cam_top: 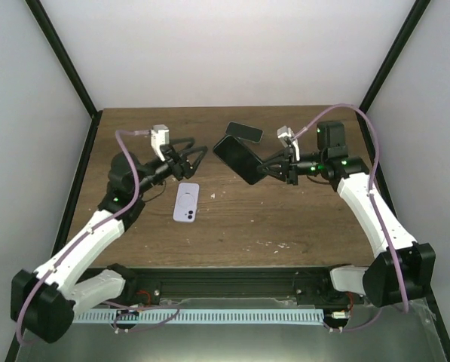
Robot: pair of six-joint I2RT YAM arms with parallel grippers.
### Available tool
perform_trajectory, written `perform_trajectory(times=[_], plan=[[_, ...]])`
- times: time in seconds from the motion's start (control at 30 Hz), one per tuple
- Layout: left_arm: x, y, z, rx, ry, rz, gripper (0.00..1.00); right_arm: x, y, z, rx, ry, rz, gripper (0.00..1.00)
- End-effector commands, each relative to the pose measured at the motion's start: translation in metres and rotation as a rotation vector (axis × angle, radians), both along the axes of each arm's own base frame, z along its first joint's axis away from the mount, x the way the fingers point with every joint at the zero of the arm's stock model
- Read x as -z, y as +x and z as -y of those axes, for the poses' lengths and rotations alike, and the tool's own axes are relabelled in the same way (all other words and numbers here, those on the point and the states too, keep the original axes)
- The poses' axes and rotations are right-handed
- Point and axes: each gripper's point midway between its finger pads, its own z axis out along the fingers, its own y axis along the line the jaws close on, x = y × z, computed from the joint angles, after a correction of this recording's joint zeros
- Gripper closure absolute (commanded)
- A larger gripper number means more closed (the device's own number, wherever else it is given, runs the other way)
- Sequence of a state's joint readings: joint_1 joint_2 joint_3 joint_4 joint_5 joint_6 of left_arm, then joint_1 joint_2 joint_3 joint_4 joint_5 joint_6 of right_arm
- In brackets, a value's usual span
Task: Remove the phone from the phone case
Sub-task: Remove the phone case from the phone.
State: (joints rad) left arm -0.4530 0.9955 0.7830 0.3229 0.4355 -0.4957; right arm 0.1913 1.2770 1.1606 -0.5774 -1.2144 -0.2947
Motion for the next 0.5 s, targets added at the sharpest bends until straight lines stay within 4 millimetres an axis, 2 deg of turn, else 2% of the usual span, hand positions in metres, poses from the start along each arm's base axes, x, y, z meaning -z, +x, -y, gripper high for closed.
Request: perform_trajectory(times=[0.0,0.17,0.33,0.47], plan=[[-0.024,-0.025,0.025,0.263,-0.15,0.049,0.19,-0.036,-0.029,-0.004,-0.155,0.172,-0.053,0.99],[-0.02,-0.032,0.044,0.342,-0.145,0.05,0.19,-0.024,-0.035,-0.004,-0.164,0.183,-0.121,0.99],[-0.014,-0.035,0.066,0.399,-0.12,0.02,0.3,-0.022,-0.038,-0.003,-0.178,0.192,-0.131,0.99],[-0.009,-0.032,0.072,0.399,-0.133,-0.007,0.33,-0.024,-0.041,-0.003,-0.191,0.198,-0.136,0.99]])
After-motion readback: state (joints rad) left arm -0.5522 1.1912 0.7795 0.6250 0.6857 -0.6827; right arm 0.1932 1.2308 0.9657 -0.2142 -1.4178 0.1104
